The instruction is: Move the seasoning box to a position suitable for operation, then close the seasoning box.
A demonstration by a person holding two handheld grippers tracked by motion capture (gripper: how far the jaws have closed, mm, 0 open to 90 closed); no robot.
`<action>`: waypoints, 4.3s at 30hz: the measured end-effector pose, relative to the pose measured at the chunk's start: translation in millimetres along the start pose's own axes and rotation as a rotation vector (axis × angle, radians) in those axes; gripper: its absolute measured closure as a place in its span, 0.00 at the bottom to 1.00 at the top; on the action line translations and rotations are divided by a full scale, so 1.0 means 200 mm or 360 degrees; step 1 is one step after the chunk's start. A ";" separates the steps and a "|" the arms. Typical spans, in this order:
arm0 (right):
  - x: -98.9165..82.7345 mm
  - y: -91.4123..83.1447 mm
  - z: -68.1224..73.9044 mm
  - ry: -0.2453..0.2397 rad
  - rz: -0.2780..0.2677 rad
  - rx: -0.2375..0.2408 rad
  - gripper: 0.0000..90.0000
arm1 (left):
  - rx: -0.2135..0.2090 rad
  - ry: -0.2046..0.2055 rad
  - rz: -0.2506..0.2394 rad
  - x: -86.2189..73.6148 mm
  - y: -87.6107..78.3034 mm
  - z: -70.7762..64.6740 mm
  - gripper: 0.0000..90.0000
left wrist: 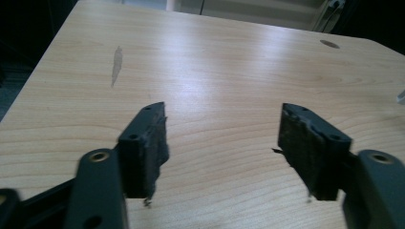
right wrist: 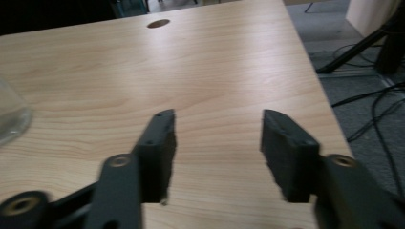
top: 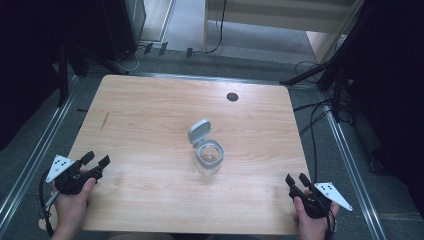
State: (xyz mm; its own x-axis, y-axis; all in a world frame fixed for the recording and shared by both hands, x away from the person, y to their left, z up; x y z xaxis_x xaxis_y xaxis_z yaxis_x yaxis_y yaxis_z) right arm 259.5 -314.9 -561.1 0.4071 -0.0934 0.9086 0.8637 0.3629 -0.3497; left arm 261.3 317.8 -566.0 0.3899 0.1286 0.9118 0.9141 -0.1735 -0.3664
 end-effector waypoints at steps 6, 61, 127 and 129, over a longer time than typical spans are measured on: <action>0.07 0.07 0.13 0.0010 -0.0003 0.0196 0.83 | 0.0014 0.0063 0.0096 -0.01 0.02 -0.08 0.66; 0.12 0.51 0.90 -0.0177 0.0132 0.0784 1.00 | -0.0571 0.0351 0.0276 0.07 0.28 -1.16 1.00; 0.54 0.64 0.68 -0.0125 0.0012 0.0477 0.14 | 0.0052 0.0093 0.0206 0.00 0.14 -0.06 0.16; 0.54 0.63 0.67 -0.0117 0.0015 0.0461 0.13 | 0.0051 0.0093 0.0206 0.00 0.14 -0.06 0.16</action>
State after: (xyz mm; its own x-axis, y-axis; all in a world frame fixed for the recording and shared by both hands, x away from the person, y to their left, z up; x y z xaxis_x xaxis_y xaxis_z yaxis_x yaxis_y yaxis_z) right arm 373.0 -155.4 -477.7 0.3827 -0.0251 0.9235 0.7350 0.6139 -0.2878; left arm 286.5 301.6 -574.2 0.4987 0.0499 0.8653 0.8599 -0.1537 -0.4867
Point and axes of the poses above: each handheld gripper's, and its own axes: y roughly forward along the jaws, x roughly out of its top, z roughly to its left, the point moved 5 cm from there along y, roughly forward along the jaws, and after that the axes turned 6 degrees about x, right-handed, at the moved point
